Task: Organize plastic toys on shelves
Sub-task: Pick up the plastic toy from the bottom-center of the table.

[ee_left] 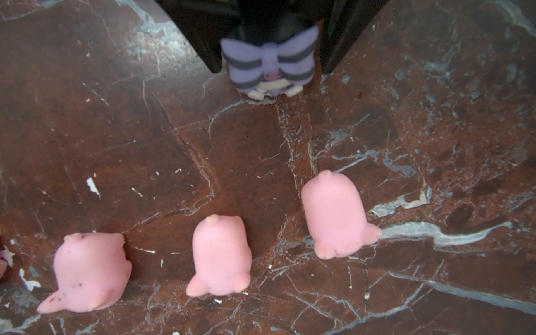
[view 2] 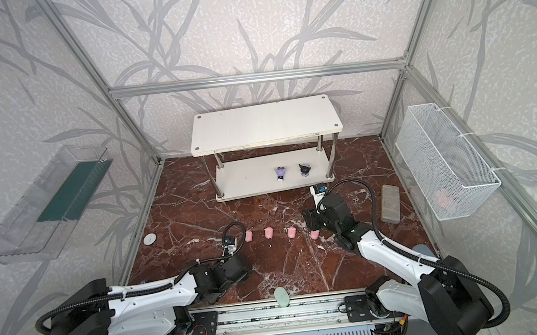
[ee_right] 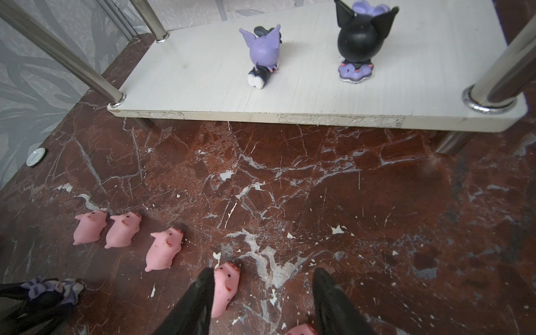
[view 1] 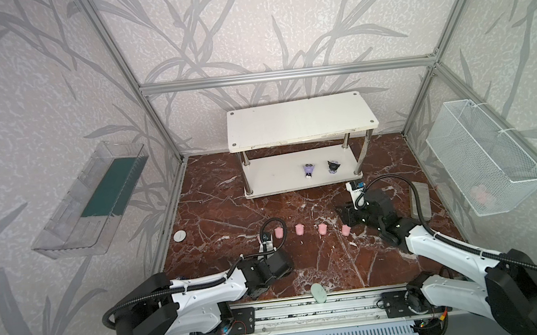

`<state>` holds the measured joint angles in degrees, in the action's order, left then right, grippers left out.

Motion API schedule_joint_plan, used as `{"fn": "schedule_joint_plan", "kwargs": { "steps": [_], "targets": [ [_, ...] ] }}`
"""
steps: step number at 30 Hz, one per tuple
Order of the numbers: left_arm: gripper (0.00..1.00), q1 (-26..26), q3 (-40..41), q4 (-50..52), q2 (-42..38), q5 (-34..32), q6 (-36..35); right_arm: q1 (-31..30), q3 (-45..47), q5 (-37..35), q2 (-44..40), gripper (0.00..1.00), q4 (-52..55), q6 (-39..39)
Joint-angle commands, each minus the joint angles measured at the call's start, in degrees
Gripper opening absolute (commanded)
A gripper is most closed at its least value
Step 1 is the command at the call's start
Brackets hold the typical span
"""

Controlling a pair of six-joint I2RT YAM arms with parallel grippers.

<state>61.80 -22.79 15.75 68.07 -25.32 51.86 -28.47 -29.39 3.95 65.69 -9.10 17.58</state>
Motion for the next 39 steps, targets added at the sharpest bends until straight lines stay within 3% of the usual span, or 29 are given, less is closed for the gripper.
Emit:
{"fn": "schedule_joint_plan", "kwargs": {
  "steps": [1, 7, 16, 28, 34, 39],
  "targets": [
    [0.54, -0.27, -1.18, -0.50, 0.57, -0.67, -0.72, -0.17, -0.31, 0.09, 0.74, 0.55, -1.35, 0.50],
    [0.52, -0.43, -0.84, -1.10, 0.48, -0.78, -1.08, -0.12, -0.32, 0.28, 1.19, 0.56, -1.67, 0.64],
    [0.37, -0.50, -0.48, -0.90, -0.30, -1.09, -0.72, -0.12, -0.32, 0.41, 1.51, 0.56, -1.88, 0.72],
    [0.32, -0.54, 0.73, 1.18, -5.11, -2.17, 0.28, -0.18, -0.28, 0.36, 1.72, 0.55, -1.89, 0.63],
    [0.32, -0.54, -0.33, 6.94, -11.23, -2.75, 1.15, -0.18, -0.41, 0.20, 1.24, 0.55, -1.62, 0.51],
    [0.32, -0.37, -5.94, 14.77, -15.17, -4.34, -0.61, -0.13, -0.41, -0.14, 0.63, 0.55, -1.14, 0.18]
  ]
}}
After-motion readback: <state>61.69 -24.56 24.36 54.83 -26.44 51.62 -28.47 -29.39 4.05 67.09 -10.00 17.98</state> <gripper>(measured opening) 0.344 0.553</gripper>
